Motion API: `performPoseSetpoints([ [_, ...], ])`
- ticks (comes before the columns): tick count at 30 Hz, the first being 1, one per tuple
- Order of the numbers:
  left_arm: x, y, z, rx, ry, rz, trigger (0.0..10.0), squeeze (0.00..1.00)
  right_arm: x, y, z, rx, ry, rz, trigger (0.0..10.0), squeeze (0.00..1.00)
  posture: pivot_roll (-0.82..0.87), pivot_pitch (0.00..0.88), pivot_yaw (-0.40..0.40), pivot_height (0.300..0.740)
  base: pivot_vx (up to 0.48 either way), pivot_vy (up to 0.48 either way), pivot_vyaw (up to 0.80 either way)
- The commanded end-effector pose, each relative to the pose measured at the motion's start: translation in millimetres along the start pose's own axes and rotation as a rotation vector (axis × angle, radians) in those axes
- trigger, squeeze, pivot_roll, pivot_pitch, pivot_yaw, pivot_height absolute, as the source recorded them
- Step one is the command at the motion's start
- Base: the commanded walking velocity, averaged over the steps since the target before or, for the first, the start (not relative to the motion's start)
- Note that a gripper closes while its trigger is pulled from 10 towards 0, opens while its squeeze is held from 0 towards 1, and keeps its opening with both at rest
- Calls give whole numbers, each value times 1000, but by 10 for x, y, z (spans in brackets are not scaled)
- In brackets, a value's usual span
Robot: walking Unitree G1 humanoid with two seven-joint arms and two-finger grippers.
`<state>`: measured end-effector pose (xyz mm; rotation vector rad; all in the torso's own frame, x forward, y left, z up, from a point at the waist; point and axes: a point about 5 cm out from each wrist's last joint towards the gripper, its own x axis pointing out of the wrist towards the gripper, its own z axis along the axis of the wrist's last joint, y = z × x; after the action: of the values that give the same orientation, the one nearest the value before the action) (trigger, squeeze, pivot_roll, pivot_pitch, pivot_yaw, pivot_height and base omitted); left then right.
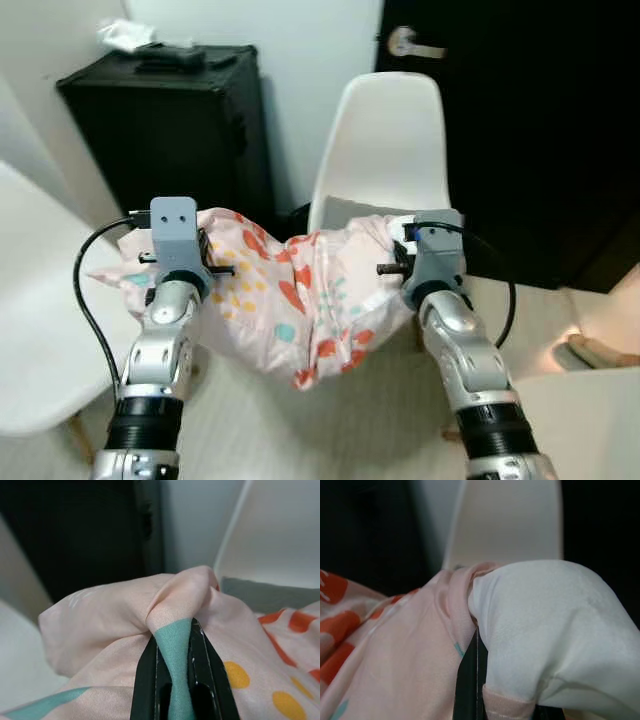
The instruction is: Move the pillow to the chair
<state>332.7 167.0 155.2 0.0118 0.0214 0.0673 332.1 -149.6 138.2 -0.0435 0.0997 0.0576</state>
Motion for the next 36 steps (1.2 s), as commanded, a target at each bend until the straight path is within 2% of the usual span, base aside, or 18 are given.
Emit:
performPoseSetpoints([
  [1, -3, -9, 66, 2, -41, -7, 10000, 0, -2, 82, 86, 9, -38, 28, 10000, 0, 31, 63, 37, 740, 0, 0, -800],
  [19, -4, -28, 73, 2, -50, -14, 10000, 0, -37, 34, 61, 4, -35, -1, 10000, 0, 29, 65, 42, 740, 0, 0, -800],
  [27, -14, -71, 59, 32, -51, -38, 10000, 0, -33, 24, 60, 1, -32, -4, 10000, 0, 33, 66, 40, 740, 0, 0, -800],
  [36, 13, -30, 35, 32, -26, 9, 10000, 0, -33, 28, 68, 6, -32, -8, 10000, 0, 28, 68, 42, 740, 0, 0, -800],
])
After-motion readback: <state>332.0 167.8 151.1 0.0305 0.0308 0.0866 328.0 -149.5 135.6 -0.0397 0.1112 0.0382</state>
